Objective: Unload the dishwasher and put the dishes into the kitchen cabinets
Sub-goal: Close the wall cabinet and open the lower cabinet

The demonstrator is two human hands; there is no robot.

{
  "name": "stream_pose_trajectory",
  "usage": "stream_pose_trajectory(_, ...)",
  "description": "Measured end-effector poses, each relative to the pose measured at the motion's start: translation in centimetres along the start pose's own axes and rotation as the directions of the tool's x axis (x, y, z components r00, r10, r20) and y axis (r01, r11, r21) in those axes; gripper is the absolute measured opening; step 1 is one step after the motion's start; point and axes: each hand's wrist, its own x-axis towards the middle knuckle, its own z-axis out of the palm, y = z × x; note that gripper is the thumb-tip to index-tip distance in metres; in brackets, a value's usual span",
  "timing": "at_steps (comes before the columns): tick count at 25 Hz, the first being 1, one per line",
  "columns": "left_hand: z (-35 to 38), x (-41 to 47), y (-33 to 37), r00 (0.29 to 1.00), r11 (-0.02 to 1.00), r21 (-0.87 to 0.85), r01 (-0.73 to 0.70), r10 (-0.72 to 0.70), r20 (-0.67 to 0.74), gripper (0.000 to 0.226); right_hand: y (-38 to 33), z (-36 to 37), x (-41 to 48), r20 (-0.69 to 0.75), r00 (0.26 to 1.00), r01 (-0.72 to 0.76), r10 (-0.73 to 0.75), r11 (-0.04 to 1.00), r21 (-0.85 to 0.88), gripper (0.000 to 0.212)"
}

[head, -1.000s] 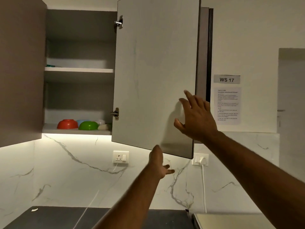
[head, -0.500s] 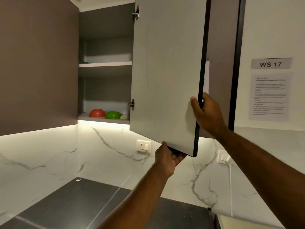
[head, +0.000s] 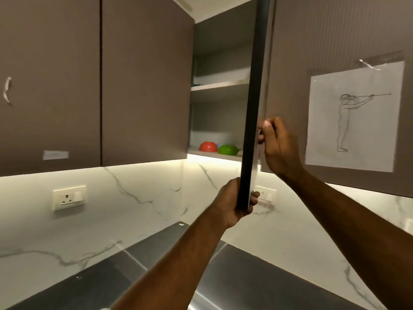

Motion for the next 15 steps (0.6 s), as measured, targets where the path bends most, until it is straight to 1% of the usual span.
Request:
stream_pose_trajectory(2, -3.4, -0.7, 1.7, 0.999, 0.998, -0.066, 0.015, -0.012, 0.046, 0.049, 0.4, 3.8, 0.5, 0.005, 1.0, 0.008, -0.008, 0.999, -0.042, 0.031)
stream_pose_trajectory(4, -6.4, -1.6, 3.3, 0.999, 0.996, -0.091, 0.013, -0.01, 0.033, 0.057, 1.2, 6.9, 1.1, -0.014, 1.0, 0.004, -0.005, 0.998, -0.069, 0.028)
stream_pose_trajectory(5, -8.2, -2.0, 4.3, 1.0, 0.997, -0.073, -0.006, 0.006, 0.008, 0.06, 1.6, 8.7, 1.4, -0.025, 1.0, -0.01, 0.008, 0.998, -0.069, 0.027)
stream_pose_trajectory(7, -10.8, -2.6, 6.3, 0.993, 0.995, 0.035, -0.097, 0.1, -0.065, 0.061, 2.5, 11.5, 1.8, -0.049, 0.997, -0.061, 0.057, 0.996, -0.064, 0.024)
stream_pose_trajectory(8, -11.7, -2.9, 7.3, 0.977, 0.979, 0.099, -0.181, 0.19, -0.094, 0.064, 3.1, 12.6, 1.9, -0.063, 0.994, -0.091, 0.087, 0.994, -0.063, 0.023)
stream_pose_trajectory(9, -12.5, -3.2, 8.4, 0.943, 0.941, 0.156, -0.299, 0.317, -0.104, 0.066, 3.6, 13.8, 1.9, -0.077, 0.991, -0.113, 0.108, 0.991, -0.067, 0.026)
stream_pose_trajectory(10, -13.1, -3.3, 9.2, 0.886, 0.877, 0.228, -0.424, 0.454, -0.1, 0.064, 4.1, 14.9, 1.8, -0.093, 0.989, -0.125, 0.117, 0.988, -0.087, 0.03)
stream_pose_trajectory(11, -13.4, -3.4, 9.9, 0.809, 0.781, 0.334, -0.527, 0.581, -0.082, 0.055, 4.6, 16.1, 1.7, -0.113, 0.987, -0.124, 0.11, 0.985, -0.124, 0.036)
stream_pose_trajectory(12, -14.2, -3.1, 10.3, 0.722, 0.658, 0.477, -0.583, 0.688, -0.067, 0.044, 5.1, 17.4, 1.4, -0.135, 0.986, -0.117, 0.093, 0.977, -0.178, 0.042)
stream_pose_trajectory(13, -14.9, -2.6, 10.7, 0.628, 0.502, 0.631, -0.592, 0.778, -0.029, 0.043, 5.5, 18.6, 1.1, -0.156, 0.984, -0.116, 0.081, 0.966, -0.231, 0.049)
stream_pose_trajectory(14, -15.8, -1.7, 10.6, 0.546, 0.342, 0.751, -0.565, 0.837, 0.029, 0.053, 5.8, 19.5, 0.8, -0.17, 0.982, -0.125, 0.08, 0.954, -0.273, 0.055)
stream_pose_trajectory(15, -16.9, -0.6, 10.7, 0.49, 0.233, 0.812, -0.536, 0.868, 0.075, 0.062, 6.0, 20.4, 0.4, -0.175, 0.981, -0.13, 0.079, 0.944, -0.303, 0.059)
